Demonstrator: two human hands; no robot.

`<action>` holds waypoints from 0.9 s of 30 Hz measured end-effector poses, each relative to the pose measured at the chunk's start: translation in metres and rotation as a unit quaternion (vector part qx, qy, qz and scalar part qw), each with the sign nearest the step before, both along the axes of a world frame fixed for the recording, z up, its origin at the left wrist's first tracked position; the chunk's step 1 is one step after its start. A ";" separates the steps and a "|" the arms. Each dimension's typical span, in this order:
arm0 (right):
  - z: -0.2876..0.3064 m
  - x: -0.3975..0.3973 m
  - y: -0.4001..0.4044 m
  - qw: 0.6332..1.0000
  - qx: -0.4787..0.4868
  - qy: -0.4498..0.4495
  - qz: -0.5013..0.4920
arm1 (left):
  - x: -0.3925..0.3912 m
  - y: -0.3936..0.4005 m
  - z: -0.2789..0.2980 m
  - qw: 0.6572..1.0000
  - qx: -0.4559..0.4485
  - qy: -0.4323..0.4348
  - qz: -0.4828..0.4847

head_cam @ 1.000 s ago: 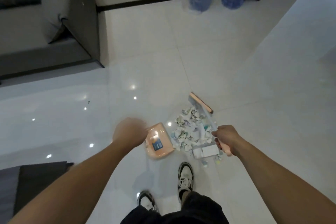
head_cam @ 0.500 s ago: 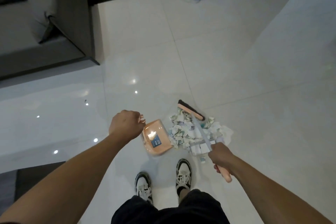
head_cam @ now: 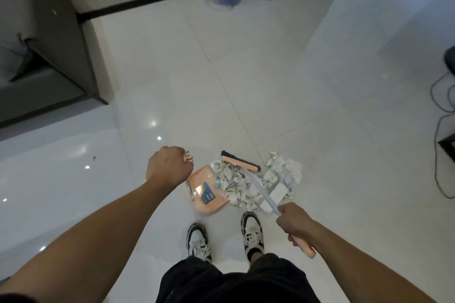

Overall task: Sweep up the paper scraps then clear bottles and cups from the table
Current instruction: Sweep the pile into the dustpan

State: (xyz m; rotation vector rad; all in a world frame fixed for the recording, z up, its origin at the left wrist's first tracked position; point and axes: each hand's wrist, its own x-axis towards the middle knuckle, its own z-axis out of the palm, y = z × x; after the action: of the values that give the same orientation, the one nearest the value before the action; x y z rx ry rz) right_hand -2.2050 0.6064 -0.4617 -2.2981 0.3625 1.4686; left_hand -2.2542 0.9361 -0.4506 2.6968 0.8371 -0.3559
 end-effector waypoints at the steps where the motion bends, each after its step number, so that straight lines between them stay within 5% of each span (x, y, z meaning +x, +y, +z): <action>1: 0.002 -0.006 0.002 1.000 0.006 -0.008 -0.014 | -0.003 0.004 0.001 1.000 -0.001 -0.002 -0.006; 11: 0.012 -0.021 -0.017 0.983 0.065 -0.077 -0.156 | -0.003 0.022 0.014 0.996 0.029 0.012 -0.083; 27: -0.027 -0.003 -0.057 0.910 0.016 -0.107 -0.401 | 0.042 0.006 -0.008 0.970 0.038 0.016 -0.241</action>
State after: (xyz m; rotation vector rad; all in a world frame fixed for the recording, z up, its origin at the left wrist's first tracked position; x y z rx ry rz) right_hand -2.2080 0.5495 -0.4882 -1.8759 1.0495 0.7872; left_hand -2.2118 0.9418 -0.4586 2.9510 0.1917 -0.4800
